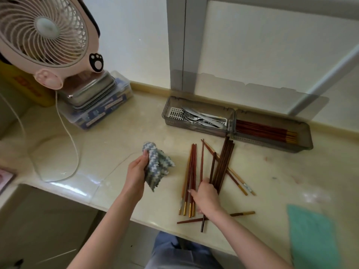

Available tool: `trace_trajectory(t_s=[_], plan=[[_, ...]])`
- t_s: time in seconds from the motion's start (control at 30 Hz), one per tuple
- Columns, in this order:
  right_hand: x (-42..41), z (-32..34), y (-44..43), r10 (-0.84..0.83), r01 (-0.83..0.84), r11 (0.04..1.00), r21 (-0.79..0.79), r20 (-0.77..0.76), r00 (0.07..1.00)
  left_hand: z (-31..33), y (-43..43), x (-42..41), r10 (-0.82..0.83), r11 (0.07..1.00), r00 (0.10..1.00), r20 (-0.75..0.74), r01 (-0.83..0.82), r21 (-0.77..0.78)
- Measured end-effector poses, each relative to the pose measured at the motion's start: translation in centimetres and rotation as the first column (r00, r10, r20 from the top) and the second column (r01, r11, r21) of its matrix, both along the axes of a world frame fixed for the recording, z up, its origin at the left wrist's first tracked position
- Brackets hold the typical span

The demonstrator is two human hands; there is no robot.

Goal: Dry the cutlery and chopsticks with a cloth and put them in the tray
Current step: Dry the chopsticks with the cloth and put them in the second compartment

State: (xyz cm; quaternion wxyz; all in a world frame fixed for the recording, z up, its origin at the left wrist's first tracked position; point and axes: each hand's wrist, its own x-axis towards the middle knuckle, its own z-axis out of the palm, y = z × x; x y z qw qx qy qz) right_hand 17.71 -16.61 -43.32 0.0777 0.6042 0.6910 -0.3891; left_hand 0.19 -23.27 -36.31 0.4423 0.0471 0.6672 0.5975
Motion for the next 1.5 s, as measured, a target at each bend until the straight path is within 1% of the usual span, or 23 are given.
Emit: trace_trajectory(t_s=[0.1, 0.17, 0.23, 0.3, 0.37, 0.4, 0.47, 0.5, 0.53, 0.57, 0.67, 0.73, 0.8, 0.87, 0.97, 1.07, 1.13, 1.23, 1.3, 1.4, 1.5], plan=[[-0.5, -0.1, -0.1, 0.025, -0.027, 0.998, 0.053, 0.037, 0.999, -0.3, 0.5, 0.6, -0.033, 0.999, 0.997, 0.075, 0.035, -0.031], [-0.5, -0.1, 0.1, 0.017, -0.018, 0.999, 0.036, 0.041, 0.999, -0.4, 0.7, 0.9, -0.057, 0.998, 0.987, 0.15, 0.062, -0.031], [-0.3, -0.1, 0.3, -0.023, 0.023, 1.0, -0.017, 0.016, 1.0, -0.6, 0.7, 1.1, -0.072, 0.996, 0.958, 0.276, 0.081, -0.023], [0.0, -0.1, 0.4, -0.092, 0.087, 0.991, -0.106, -0.045, 0.995, -1.0, 0.4, 1.0, -0.073, 0.995, 0.906, 0.416, 0.097, -0.037], [0.4, 0.6, 0.4, -0.12, 0.099, 0.981, -0.166, -0.118, 0.986, -1.4, 0.1, 0.7, -0.048, 0.992, 0.852, 0.521, 0.1, -0.072], [0.7, 1.0, 0.4, -0.12, 0.09, 0.979, -0.184, -0.157, 0.98, -1.7, 0.0, 0.7, -0.043, 0.993, 0.825, 0.564, 0.096, -0.064], [1.3, 2.4, 0.3, -0.1, 0.042, 0.973, -0.226, -0.252, 0.963, -1.8, -0.2, 0.7, -0.076, 0.994, 0.787, 0.612, 0.11, -0.017], [1.6, 3.2, 0.3, -0.093, 0.012, 0.967, -0.255, -0.308, 0.947, -1.6, -0.2, 0.8, -0.107, 0.994, 0.77, 0.629, 0.103, 0.042], [1.8, 4.0, 0.2, -0.088, -0.022, 0.958, -0.285, -0.368, 0.926, -2.1, -0.2, 0.8, -0.126, 0.992, 0.758, 0.64, 0.091, 0.088], [2.0, 4.8, 0.1, -0.078, -0.062, 0.951, -0.301, -0.429, 0.9, -2.4, -0.2, 0.9, -0.158, 0.987, 0.747, 0.646, 0.116, 0.107], [2.1, 6.5, -0.1, -0.077, -0.147, 0.935, -0.322, -0.589, 0.805, -2.8, 0.6, 1.9, -0.222, 0.975, 0.783, 0.581, 0.194, 0.111], [2.0, 7.2, -0.1, -0.124, -0.185, 0.9, -0.395, -0.639, 0.759, -2.6, 1.3, 2.7, -0.318, 0.948, 0.807, 0.498, 0.274, 0.161], [1.9, 7.5, 0.3, -0.166, -0.196, 0.871, -0.45, -0.646, 0.745, -2.3, 1.7, 3.3, -0.387, 0.922, 0.834, 0.392, 0.338, 0.191], [2.2, 7.4, 0.8, -0.17, -0.169, 0.878, -0.447, -0.622, 0.764, -2.2, 2.1, 3.6, -0.408, 0.912, 0.852, 0.328, 0.361, 0.196], [2.4, 7.0, 1.3, -0.143, -0.183, 0.88, -0.438, -0.613, 0.777, -2.2, 2.5, 4.1, -0.399, 0.916, 0.867, 0.299, 0.361, 0.176], [2.6, 6.7, 1.1, -0.197, -0.163, 0.859, -0.485, -0.607, 0.77, -2.0, 3.1, 4.9, -0.39, 0.921, 0.883, 0.261, 0.366, 0.137], [2.9, 6.5, 1.0, -0.225, -0.142, 0.856, -0.496, -0.606, 0.763, -1.5, 3.5, 5.2, -0.344, 0.939, 0.911, 0.228, 0.326, 0.113], [3.4, 6.3, 0.4, -0.189, -0.149, 0.88, -0.451, -0.621, 0.761, -1.2, 4.0, 5.1, -0.27, 0.962, 0.948, 0.17, 0.258, 0.088], [3.7, 5.8, -0.1, -0.187, -0.148, 0.893, -0.425, -0.65, 0.737, -1.0, 4.3, 5.1, -0.25, 0.968, 0.96, 0.129, 0.245, 0.053], [4.4, 5.3, -0.5, -0.304, -0.133, 0.847, -0.515, -0.674, 0.673, -1.0, 5.0, 4.9, -0.237, 0.971, 0.966, 0.108, 0.237, 0.015], [5.3, 4.9, 0.0, -0.348, -0.161, 0.797, -0.583, -0.659, 0.667, -0.9, 6.5, 3.4, -0.143, 0.99, 0.983, 0.118, 0.141, 0.027]])
